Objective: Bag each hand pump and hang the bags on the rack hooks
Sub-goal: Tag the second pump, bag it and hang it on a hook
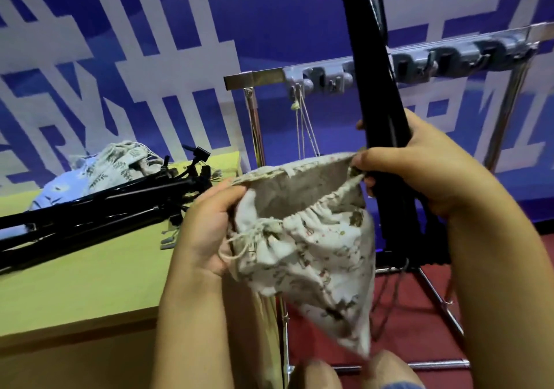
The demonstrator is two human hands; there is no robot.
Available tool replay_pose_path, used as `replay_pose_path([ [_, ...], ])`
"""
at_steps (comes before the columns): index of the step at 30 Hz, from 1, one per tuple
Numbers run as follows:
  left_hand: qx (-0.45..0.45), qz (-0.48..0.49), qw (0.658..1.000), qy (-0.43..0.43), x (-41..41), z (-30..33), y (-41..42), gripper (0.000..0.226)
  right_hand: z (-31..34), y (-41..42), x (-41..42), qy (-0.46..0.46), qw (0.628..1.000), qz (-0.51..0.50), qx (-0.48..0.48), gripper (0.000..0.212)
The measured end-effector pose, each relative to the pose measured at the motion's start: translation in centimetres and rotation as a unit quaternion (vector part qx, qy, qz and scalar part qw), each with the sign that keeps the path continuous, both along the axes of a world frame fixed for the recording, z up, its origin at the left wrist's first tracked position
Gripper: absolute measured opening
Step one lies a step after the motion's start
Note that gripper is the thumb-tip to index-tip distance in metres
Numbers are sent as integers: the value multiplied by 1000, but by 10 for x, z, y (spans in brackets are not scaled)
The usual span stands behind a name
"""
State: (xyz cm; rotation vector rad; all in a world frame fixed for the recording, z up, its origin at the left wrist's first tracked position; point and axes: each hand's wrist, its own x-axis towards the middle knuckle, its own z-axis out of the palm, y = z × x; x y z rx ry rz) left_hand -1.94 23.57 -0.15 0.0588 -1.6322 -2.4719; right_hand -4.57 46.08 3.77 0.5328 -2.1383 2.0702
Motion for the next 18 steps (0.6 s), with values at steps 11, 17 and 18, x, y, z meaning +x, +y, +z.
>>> replay_pose_path([
  [11, -3, -35, 998, -59, -6, -8, 5, 20, -5, 4, -18, 34, 997, -59, 28, 39],
  [17, -108, 1, 991, -76, -18, -19, 29, 16, 72, 3, -20, 179, 980, -22, -89, 22],
  [18, -112, -3, 991, -78, -20, -21, 33, 15, 79, 3, -28, 166, 981, -23, -95, 23],
])
